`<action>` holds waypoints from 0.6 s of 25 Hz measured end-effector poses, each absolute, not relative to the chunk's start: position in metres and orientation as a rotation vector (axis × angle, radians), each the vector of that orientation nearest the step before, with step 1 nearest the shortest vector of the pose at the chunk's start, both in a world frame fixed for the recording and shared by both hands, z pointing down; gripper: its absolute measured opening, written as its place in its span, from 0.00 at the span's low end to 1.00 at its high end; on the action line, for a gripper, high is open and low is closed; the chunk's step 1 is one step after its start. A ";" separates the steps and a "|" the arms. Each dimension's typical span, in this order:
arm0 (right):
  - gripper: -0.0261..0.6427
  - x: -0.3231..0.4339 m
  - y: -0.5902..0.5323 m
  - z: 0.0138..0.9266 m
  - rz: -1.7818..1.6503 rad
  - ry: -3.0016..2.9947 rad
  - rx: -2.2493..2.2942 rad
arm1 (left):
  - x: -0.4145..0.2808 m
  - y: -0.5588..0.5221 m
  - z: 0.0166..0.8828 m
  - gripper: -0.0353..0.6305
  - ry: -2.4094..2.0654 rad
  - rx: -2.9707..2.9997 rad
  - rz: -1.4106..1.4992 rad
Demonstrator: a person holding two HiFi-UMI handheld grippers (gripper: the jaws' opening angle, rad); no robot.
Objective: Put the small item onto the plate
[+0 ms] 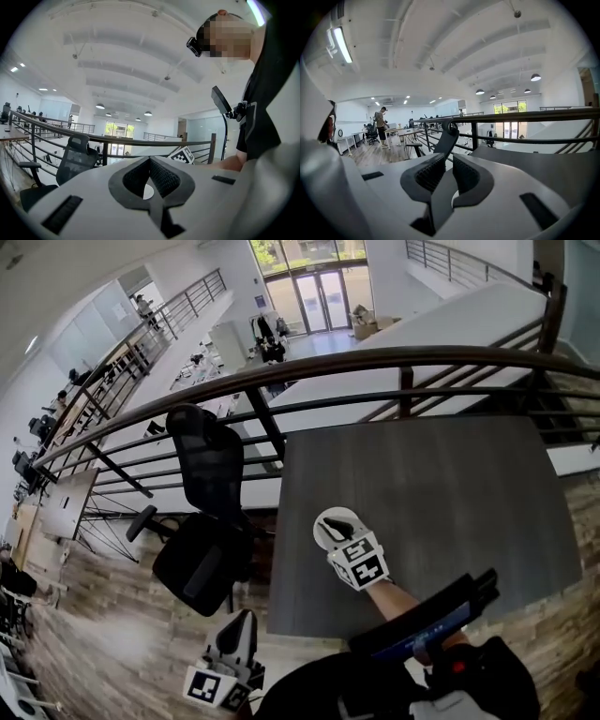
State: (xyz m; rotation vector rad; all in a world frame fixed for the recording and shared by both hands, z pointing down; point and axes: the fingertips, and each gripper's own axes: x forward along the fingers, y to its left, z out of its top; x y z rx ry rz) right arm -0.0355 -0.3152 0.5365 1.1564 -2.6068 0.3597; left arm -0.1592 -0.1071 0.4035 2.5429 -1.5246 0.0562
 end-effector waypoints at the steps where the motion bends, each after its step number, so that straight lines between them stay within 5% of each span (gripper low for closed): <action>1: 0.12 -0.038 -0.306 0.532 0.351 -2.614 1.165 | -0.162 -0.101 0.404 0.06 -1.510 2.560 0.052; 15: 0.04 -0.048 -0.195 0.473 0.296 -2.589 1.379 | -0.184 -0.025 0.381 0.06 -1.300 2.677 -0.147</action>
